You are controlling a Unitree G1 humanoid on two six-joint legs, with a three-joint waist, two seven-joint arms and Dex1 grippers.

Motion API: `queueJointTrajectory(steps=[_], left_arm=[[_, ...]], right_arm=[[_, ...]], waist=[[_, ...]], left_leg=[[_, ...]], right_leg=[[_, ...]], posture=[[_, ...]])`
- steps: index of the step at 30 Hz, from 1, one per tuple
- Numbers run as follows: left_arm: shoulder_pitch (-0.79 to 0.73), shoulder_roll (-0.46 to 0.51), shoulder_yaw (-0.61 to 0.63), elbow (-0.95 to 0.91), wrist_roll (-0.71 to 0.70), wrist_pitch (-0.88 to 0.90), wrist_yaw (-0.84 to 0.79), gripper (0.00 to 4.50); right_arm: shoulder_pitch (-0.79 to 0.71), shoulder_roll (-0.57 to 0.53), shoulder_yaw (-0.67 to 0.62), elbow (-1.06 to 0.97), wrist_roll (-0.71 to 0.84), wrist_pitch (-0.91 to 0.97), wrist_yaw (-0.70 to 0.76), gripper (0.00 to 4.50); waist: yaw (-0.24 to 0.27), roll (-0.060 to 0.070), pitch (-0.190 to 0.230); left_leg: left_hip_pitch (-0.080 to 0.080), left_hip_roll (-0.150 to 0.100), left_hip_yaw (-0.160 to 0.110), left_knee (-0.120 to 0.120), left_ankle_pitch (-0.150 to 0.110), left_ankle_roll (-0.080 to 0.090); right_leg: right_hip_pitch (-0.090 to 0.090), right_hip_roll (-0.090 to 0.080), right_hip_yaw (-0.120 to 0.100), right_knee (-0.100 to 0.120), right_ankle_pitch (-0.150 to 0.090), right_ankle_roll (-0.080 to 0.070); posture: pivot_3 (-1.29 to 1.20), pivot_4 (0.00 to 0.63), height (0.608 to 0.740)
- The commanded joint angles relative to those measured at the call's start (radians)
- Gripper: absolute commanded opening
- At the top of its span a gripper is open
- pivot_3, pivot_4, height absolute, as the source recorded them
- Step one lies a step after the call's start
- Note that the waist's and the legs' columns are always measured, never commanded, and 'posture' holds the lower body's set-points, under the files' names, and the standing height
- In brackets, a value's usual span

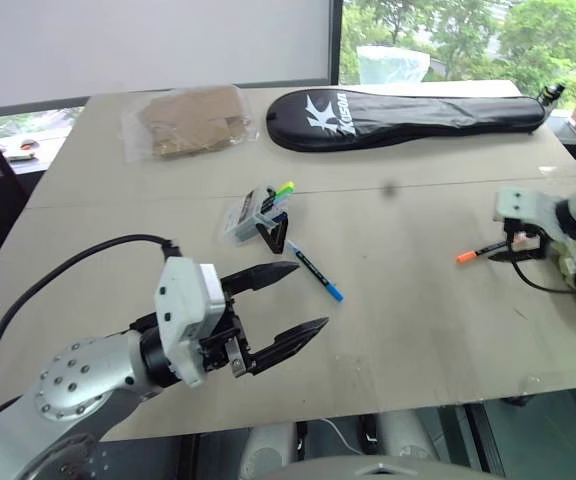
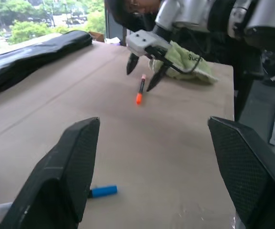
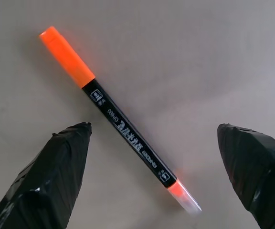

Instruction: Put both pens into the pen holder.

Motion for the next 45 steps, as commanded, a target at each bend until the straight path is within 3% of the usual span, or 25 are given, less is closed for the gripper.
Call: queueJointTrajectory(steps=[1,3,6,7,11,12,19,21,24,28,30,32,34,36,39,45], left_arm=[[0.014,-0.016,-0.010,-0.036,0.036,-0.046,0.004,3.74],[0.016,-0.024,-0.024,-0.036,0.052,-0.059,0.014,3.74],[0.024,-0.029,-0.056,-0.036,0.075,-0.085,0.036,3.74],[0.027,-0.028,-0.067,-0.036,0.082,-0.094,0.043,3.74],[0.035,-0.020,-0.103,-0.036,0.100,-0.124,0.078,3.74],[0.037,-0.018,-0.106,-0.036,0.102,-0.129,0.084,3.74],[0.048,-0.021,-0.103,-0.036,0.099,-0.133,0.124,3.74],[0.039,-0.023,-0.101,-0.036,0.096,-0.123,0.135,3.74],[-0.022,-0.051,-0.096,-0.011,0.039,-0.065,0.243,3.74],[-0.154,-0.034,-0.118,0.056,-0.286,0.033,0.430,3.74],[-0.279,-0.047,-0.166,0.123,-0.509,0.044,0.554,3.74],[-0.408,-0.066,-0.216,0.235,-0.623,0.084,0.617,3.74],[-0.526,-0.104,-0.272,0.402,-0.589,0.145,0.575,3.74],[-0.567,-0.128,-0.294,0.505,-0.549,0.179,0.526,3.74],[-0.552,-0.152,-0.283,0.594,-0.493,0.197,0.437,3.74],[-0.457,-0.156,-0.246,0.587,-0.423,0.220,0.255,3.74]], right_arm=[[-0.096,0.030,0.039,0.160,-0.072,-0.047,0.049,4.23],[-0.131,0.054,0.066,0.219,-0.108,-0.041,0.080,3.56],[-0.154,0.081,0.100,0.281,-0.161,-0.056,0.084,2.18],[-0.155,0.084,0.106,0.293,-0.174,-0.062,0.071,1.97],[-0.153,0.089,0.070,0.314,-0.159,-0.065,0.032,0.20],[-0.156,0.090,0.046,0.312,-0.137,-0.053,0.033,0.04],[-0.169,0.111,-0.172,0.230,0.077,0.128,0.110,0.04],[-0.136,0.115,-0.241,0.130,0.153,0.228,0.128,0.04],[0.047,0.130,-0.381,-0.271,0.341,0.526,0.111,0.04],[0.288,0.195,-0.520,-0.849,0.562,0.896,-0.031,0.04],[0.356,0.302,-0.603,-1.093,0.707,1.099,-0.151,0.04],[0.382,0.404,-0.672,-1.229,0.805,1.232,-0.265,0.04],[0.395,0.512,-0.741,-1.329,0.897,1.343,-0.371,0.04],[0.425,0.549,-0.746,-1.411,0.946,1.392,-0.430,0.04],[0.472,0.557,-0.706,-1.519,1.005,1.420,-0.488,0.04],[0.486,0.557,-0.630,-1.576,1.075,1.406,-0.569,0.04]], waist=[[0.001,0.000,0.000],[0.000,0.000,0.000],[0.000,0.000,0.000],[-0.001,0.000,0.000],[-0.001,-0.002,-0.001],[0.000,-0.002,-0.001],[-0.007,0.000,0.000],[-0.008,0.000,0.000],[0.002,0.000,0.000],[0.024,0.001,0.001],[0.028,0.002,0.001],[0.025,0.002,0.002],[0.026,0.002,0.001],[0.025,0.002,0.001],[0.021,0.001,0.001],[0.003,0.001,0.001]], left_leg=[[0.000,0.000,-0.001,0.000,0.000,0.000],[0.000,0.000,-0.001,0.000,0.000,0.000],[0.000,0.000,-0.001,0.000,0.000,0.000],[0.000,-0.001,-0.001,0.000,0.000,0.000],[0.002,-0.001,-0.002,0.001,0.000,0.000],[0.002,-0.002,-0.002,0.001,0.000,0.000],[0.002,-0.002,-0.003,0.001,0.000,0.000],[0.002,0.000,-0.002,-0.001,0.000,0.000],[0.001,0.001,-0.005,-0.001,0.000,0.000],[-0.003,0.001,-0.011,-0.001,0.000,0.000],[-0.003,0.001,-0.011,0.000,0.000,0.000],[-0.004,0.000,-0.013,0.001,0.000,0.000],[-0.002,-0.001,-0.013,0.002,0.000,0.000],[-0.001,-0.003,-0.013,0.002,0.000,-0.001],[-0.001,-0.004,-0.010,0.002,0.000,0.000],[-0.003,-0.004,-0.010,-0.001,0.002,-0.004]], right_leg=[[0.000,0.000,-0.001,0.000,0.000,0.000],[0.000,-0.001,-0.001,0.000,0.000,0.000],[0.000,-0.001,-0.001,0.000,0.000,0.000],[0.001,-0.002,-0.001,0.000,0.000,0.000],[0.003,-0.003,-0.002,0.000,0.000,-0.001],[0.003,-0.004,-0.001,0.000,0.001,-0.001],[0.002,-0.003,-0.002,0.002,0.002,-0.002],[0.001,-0.002,-0.002,0.002,0.002,-0.002],[0.001,-0.001,-0.004,0.002,0.002,-0.002],[0.001,-0.004,-0.007,0.003,0.004,0.002],[0.000,-0.004,-0.007,0.003,0.004,0.002],[0.000,-0.004,-0.010,0.004,0.004,0.002],[0.002,-0.004,-0.011,0.005,0.004,0.002],[0.004,-0.002,-0.011,0.005,0.003,0.000],[0.003,-0.002,-0.009,0.004,0.002,-0.001],[-0.001,-0.001,-0.008,0.003,0.002,0.004]], posture=[[0.00,0.150,0.740],[0.00,0.150,0.740],[0.00,0.150,0.740],[0.00,0.150,0.740],[0.00,0.150,0.740],[0.00,0.150,0.740],[0.00,0.150,0.740],[0.00,0.150,0.740],[0.00,0.150,0.740],[0.00,0.150,0.740],[0.00,0.150,0.740],[0.00,0.150,0.740],[0.00,0.150,0.740],[0.00,0.150,0.740],[0.00,0.150,0.740],[0.00,0.150,0.740]])
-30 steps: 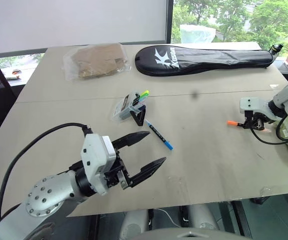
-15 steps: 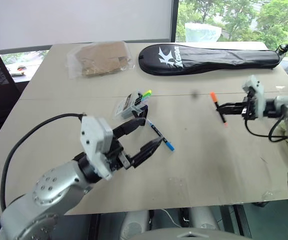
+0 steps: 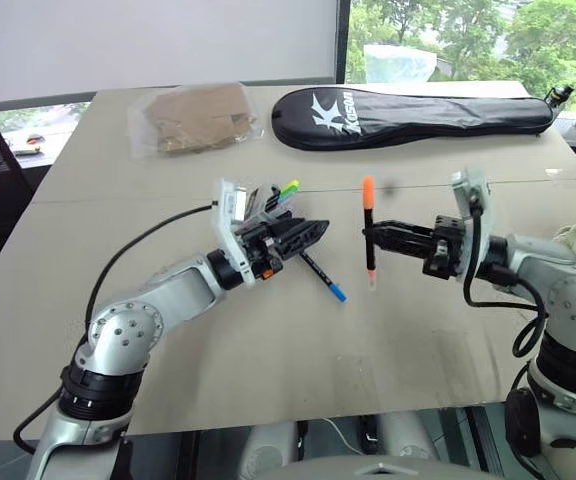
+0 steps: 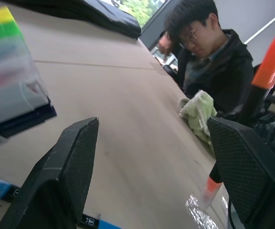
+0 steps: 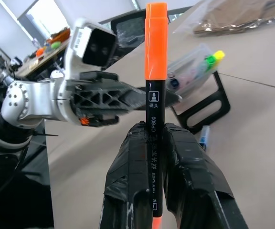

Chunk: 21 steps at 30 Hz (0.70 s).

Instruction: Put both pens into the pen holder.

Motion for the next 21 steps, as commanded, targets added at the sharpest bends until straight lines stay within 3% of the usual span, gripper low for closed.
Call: queueJointTrajectory(steps=[1,5,12,21], left_arm=[[0.052,0.007,0.045,-0.052,0.013,0.015,-0.118,3.74],[0.151,0.034,0.126,-0.078,-0.045,0.037,-0.259,3.74],[0.230,0.045,0.182,-0.052,0.017,0.037,-0.406,3.74],[0.281,0.030,0.196,-0.019,0.111,0.019,-0.530,3.74]], right_arm=[[-0.006,-0.003,0.039,-0.045,0.055,-0.024,-0.039,0.04],[0.033,-0.057,0.118,-0.022,0.028,-0.084,-0.037,0.04],[0.064,-0.145,0.230,-0.008,0.019,-0.167,-0.021,0.04],[0.024,-0.161,0.329,-0.017,0.047,-0.198,-0.026,0.04]], waist=[[-0.004,0.000,0.000],[-0.007,0.000,0.000],[-0.005,-0.001,0.000],[-0.006,-0.001,0.000]], left_leg=[[0.000,0.000,0.000,0.000,0.000,0.000],[0.000,0.001,0.000,0.000,-0.002,0.004],[0.000,0.001,0.001,0.001,-0.002,0.004],[-0.002,0.002,0.001,0.000,-0.002,0.004]], right_leg=[[0.000,0.000,0.000,0.000,0.000,0.000],[0.000,-0.001,0.001,-0.001,-0.002,-0.003],[0.000,-0.002,0.001,-0.001,-0.003,-0.001],[-0.002,-0.002,0.001,-0.001,-0.002,-0.003]], posture=[[0.00,0.150,0.740],[0.00,0.150,0.740],[0.00,0.150,0.740],[0.00,0.150,0.740]])
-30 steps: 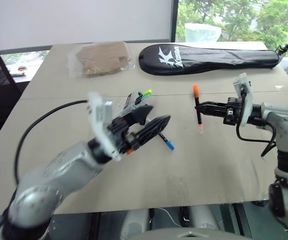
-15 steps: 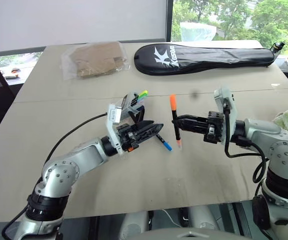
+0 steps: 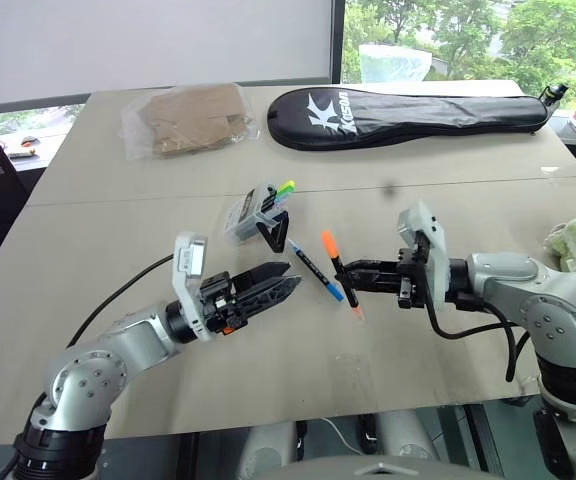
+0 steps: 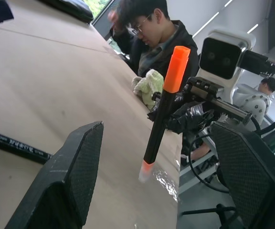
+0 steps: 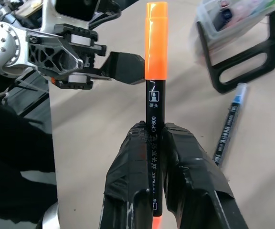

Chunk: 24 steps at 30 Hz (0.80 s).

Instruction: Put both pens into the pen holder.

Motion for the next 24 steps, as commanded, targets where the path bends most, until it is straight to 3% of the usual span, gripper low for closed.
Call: queueJointTrajectory(steps=[1,11,21,24], left_arm=[[0.010,-0.008,0.028,0.007,0.030,-0.017,-0.054,3.74],[-0.119,-0.067,-0.009,0.004,0.025,0.035,0.023,3.74],[-0.189,-0.093,-0.063,0.040,0.073,0.078,-0.022,3.74],[-0.192,-0.106,-0.072,0.033,0.081,0.087,-0.019,2.97]], right_arm=[[-0.024,-0.004,0.016,-0.030,0.032,-0.020,0.001,0.04],[-0.073,0.027,0.078,-0.003,0.062,-0.009,-0.027,0.04],[-0.106,0.030,0.094,0.037,0.050,-0.043,-0.025,0.04],[-0.107,0.038,0.085,0.034,0.062,-0.044,-0.031,0.00]], waist=[[0.000,0.000,0.000],[0.003,-0.002,-0.001],[0.000,-0.002,-0.001],[0.000,-0.002,-0.001]], left_leg=[[0.000,0.000,0.000,0.000,0.000,0.000],[-0.007,0.000,-0.002,0.001,0.000,0.000],[-0.009,0.000,-0.001,0.001,0.000,0.000],[-0.009,0.000,-0.002,0.001,0.000,0.000]], right_leg=[[0.000,0.000,0.000,0.000,0.000,0.000],[-0.005,0.000,-0.001,0.000,0.000,0.000],[-0.007,0.000,-0.001,0.001,0.001,0.000],[-0.008,0.000,-0.001,0.001,0.001,0.000]], posture=[[0.00,0.150,0.740],[0.00,0.150,0.740],[0.00,0.150,0.740],[0.00,0.150,0.740]])
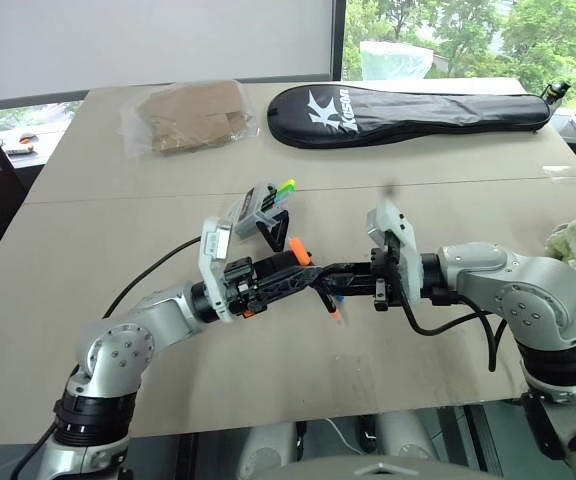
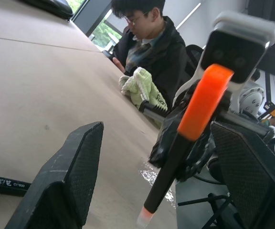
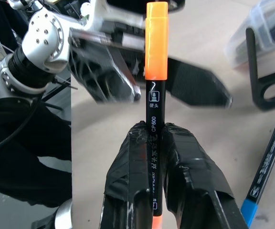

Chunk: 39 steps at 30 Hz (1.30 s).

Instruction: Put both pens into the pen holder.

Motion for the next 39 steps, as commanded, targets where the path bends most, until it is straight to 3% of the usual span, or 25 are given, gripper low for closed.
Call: queueJointTrajectory(steps=[1,4,7,14,15,20,23,30,31,33,35,37,39], left_arm=[[-0.015,-0.016,-0.009,-0.029,0.003,0.008,-0.003,2.61],[-0.029,-0.032,-0.006,-0.033,-0.007,0.013,0.015,1.19],[-0.040,-0.040,0.000,-0.036,-0.018,0.018,0.026,0.05],[-0.062,-0.054,0.035,-0.031,-0.027,0.007,0.053,0.05],[-0.072,-0.056,0.046,-0.022,-0.018,-0.005,0.058,0.00],[-0.191,-0.040,0.109,0.075,0.052,-0.064,0.053,0.00],[-0.358,-0.024,0.147,0.137,0.015,-0.042,0.070,0.00],[-0.812,-0.086,0.265,0.366,-0.287,0.019,0.282,0.00],[-0.949,-0.099,0.247,0.499,-0.152,-0.085,0.313,0.00],[-1.291,-0.104,0.170,0.975,0.210,-0.433,0.503,0.00],[-1.476,-0.101,0.136,1.289,0.395,-0.651,0.583,0.00],[-1.513,-0.115,0.033,1.357,0.561,-0.766,0.437,0.00],[-1.460,-0.156,-0.070,1.298,0.693,-0.812,0.335,0.00]], right_arm=[[-0.013,0.008,-0.020,-0.023,0.028,-0.021,-0.005,0.00],[-0.006,0.006,-0.019,-0.035,0.036,-0.017,-0.006,0.00],[0.003,0.000,-0.016,-0.041,0.039,-0.021,-0.007,0.00],[0.047,-0.011,-0.023,-0.028,-0.017,-0.119,0.001,0.00],[0.061,-0.018,-0.032,-0.023,-0.031,-0.143,-0.001,0.91],[0.116,-0.061,-0.087,-0.012,-0.081,-0.214,-0.027,2.95],[0.129,-0.077,-0.124,-0.003,-0.081,-0.234,-0.032,4.33],[0.111,-0.063,-0.146,0.037,-0.099,-0.279,-0.045,4.46],[0.105,-0.058,-0.145,0.050,-0.108,-0.293,-0.047,4.46],[0.087,-0.044,-0.140,0.083,-0.126,-0.325,-0.044,4.46],[0.072,-0.031,-0.133,0.112,-0.142,-0.348,-0.040,4.46],[0.062,-0.021,-0.123,0.123,-0.159,-0.363,-0.044,4.46],[0.069,-0.018,-0.127,0.108,-0.163,-0.371,-0.053,4.46]], waist=[[0.000,0.000,0.000],[0.001,0.000,0.000],[0.001,0.000,0.000],[0.000,0.000,0.000],[0.001,0.000,0.000],[0.006,-0.001,0.000],[0.007,-0.003,0.001],[0.004,-0.007,0.003],[0.004,-0.007,0.003],[0.018,-0.015,0.008],[0.020,-0.012,0.006],[0.017,-0.008,0.003],[0.017,-0.007,0.003]], left_leg=[[0.000,0.000,0.000,0.000,0.000,0.000],[0.000,0.000,0.000,0.000,0.000,0.000],[0.000,0.000,0.000,0.000,0.000,0.000],[0.000,0.000,0.000,0.000,0.000,0.000],[0.000,0.000,0.000,0.000,0.000,0.000],[-0.001,-0.001,0.000,0.001,0.000,0.000],[-0.001,-0.001,0.000,0.002,0.000,0.000],[-0.002,-0.001,0.000,0.002,0.000,0.000],[-0.002,-0.001,-0.001,0.002,0.001,-0.001],[-0.003,-0.004,-0.002,0.003,0.001,-0.002],[-0.005,-0.004,-0.001,0.003,0.002,-0.002],[0.000,-0.005,0.002,0.000,0.002,-0.002],[0.000,-0.006,0.004,-0.002,0.003,-0.005]], right_leg=[[0.000,0.000,0.000,0.000,0.000,0.000],[0.000,0.000,0.000,0.000,0.001,0.002],[0.000,0.000,0.000,0.000,0.001,0.001],[0.000,0.000,0.000,0.000,0.002,0.004],[0.000,0.000,0.000,0.000,0.002,0.004],[0.000,0.000,0.000,0.001,0.002,0.004],[0.000,0.000,0.000,0.001,0.002,0.004],[0.000,0.000,0.000,0.001,0.003,0.005],[0.000,0.000,-0.001,0.001,0.003,0.005],[0.000,0.000,-0.002,0.002,0.003,0.005],[0.000,0.004,-0.006,-0.004,0.005,0.002],[0.001,0.003,0.001,-0.003,0.005,0.003],[0.000,0.001,0.001,-0.002,0.002,0.007]], posture=[[0.00,0.150,0.740],[0.00,0.150,0.740],[0.00,0.150,0.740],[0.00,0.150,0.740],[0.00,0.150,0.740],[0.00,0.150,0.740],[0.00,0.150,0.740],[0.00,0.150,0.740],[0.00,0.150,0.740],[0.00,0.150,0.740],[0.00,0.150,0.740],[0.00,0.150,0.740],[0.00,0.150,0.740]])
